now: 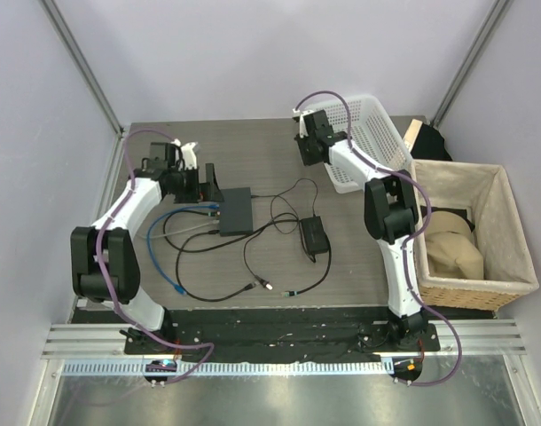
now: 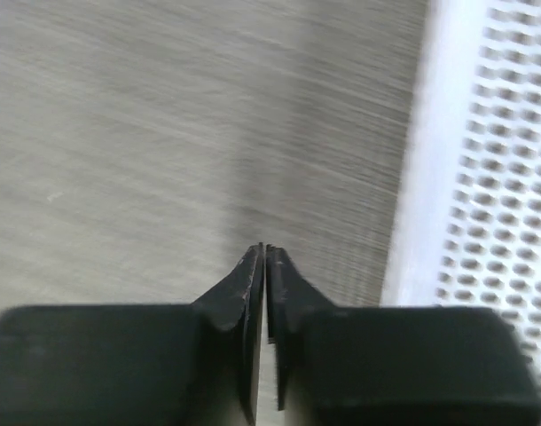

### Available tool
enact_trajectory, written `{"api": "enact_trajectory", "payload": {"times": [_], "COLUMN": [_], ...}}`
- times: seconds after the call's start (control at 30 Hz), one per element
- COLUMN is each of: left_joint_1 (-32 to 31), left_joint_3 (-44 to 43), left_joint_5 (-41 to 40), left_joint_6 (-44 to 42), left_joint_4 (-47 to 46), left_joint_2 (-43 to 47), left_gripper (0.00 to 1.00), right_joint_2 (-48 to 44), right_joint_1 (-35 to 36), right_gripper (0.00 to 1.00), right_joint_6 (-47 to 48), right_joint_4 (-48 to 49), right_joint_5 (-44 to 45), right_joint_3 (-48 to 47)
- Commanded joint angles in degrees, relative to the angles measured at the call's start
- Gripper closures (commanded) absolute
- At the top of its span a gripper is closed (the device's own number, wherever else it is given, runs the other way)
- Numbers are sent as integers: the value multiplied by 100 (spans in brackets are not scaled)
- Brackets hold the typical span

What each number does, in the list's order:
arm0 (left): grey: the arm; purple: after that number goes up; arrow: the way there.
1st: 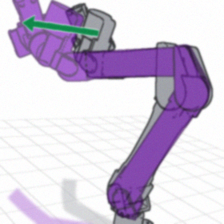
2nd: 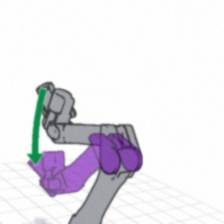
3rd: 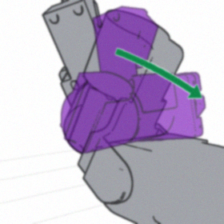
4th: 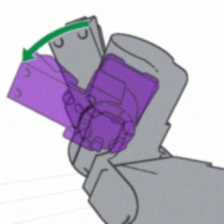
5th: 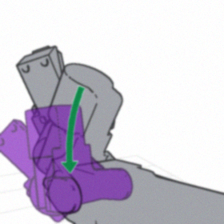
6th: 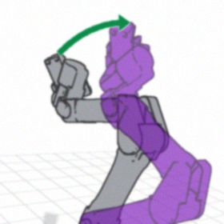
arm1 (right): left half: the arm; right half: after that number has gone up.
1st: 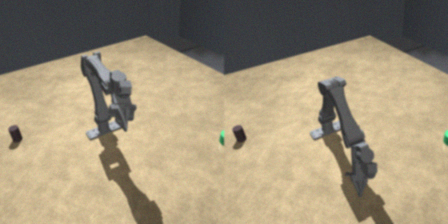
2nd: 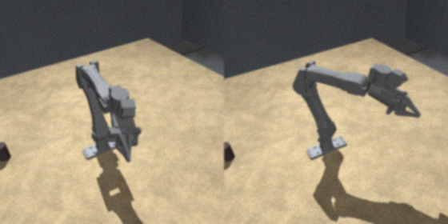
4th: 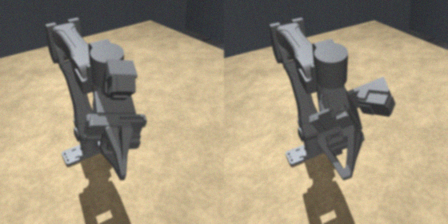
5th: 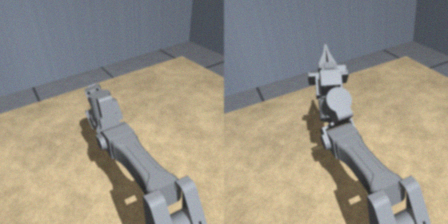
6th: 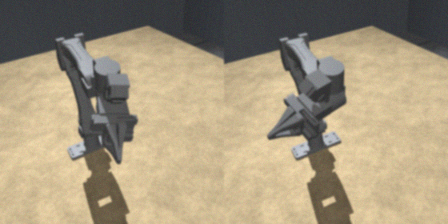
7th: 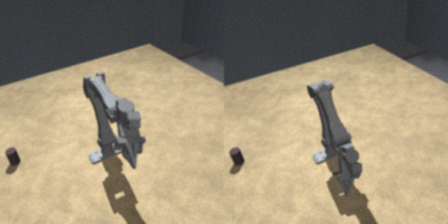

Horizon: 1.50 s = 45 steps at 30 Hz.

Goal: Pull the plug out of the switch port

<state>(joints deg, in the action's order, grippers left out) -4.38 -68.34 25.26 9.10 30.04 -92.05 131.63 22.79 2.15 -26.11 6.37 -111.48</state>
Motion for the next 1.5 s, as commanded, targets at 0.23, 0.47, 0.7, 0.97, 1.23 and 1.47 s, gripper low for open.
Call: {"api": "enact_trajectory", "payload": {"times": [0.23,0.47,0.7,0.97,1.23,1.47], "left_joint_1": [-54,-45,-63,-265,-493,-581], "left_joint_3": [-899,-2140,-2044,-2008,-1288,-743], "left_joint_5": [164,804,1332,1438,1447,1254], "left_joint_6": [-180,-831,-752,-893,-1069,-745], "left_joint_4": [-175,590,687,985,784,512], "left_joint_2": [-1023,-2246,-2634,-2915,-2512,-2116], "left_gripper": [0,13,26,36,41,38], "right_joint_2": [116,564,583,460,56,-463], "right_joint_1": [384,411,411,411,420,402], "right_gripper": [43,42,26,27,30,28], "right_joint_6": [-426,-892,-1006,-848,-769,-664], "right_joint_4": [-53,194,203,212,194,229], "right_joint_5": [-3588,-4188,-4178,-4487,-4548,-4303], "right_joint_3": [-436,-726,-595,460,1215,1665]}}
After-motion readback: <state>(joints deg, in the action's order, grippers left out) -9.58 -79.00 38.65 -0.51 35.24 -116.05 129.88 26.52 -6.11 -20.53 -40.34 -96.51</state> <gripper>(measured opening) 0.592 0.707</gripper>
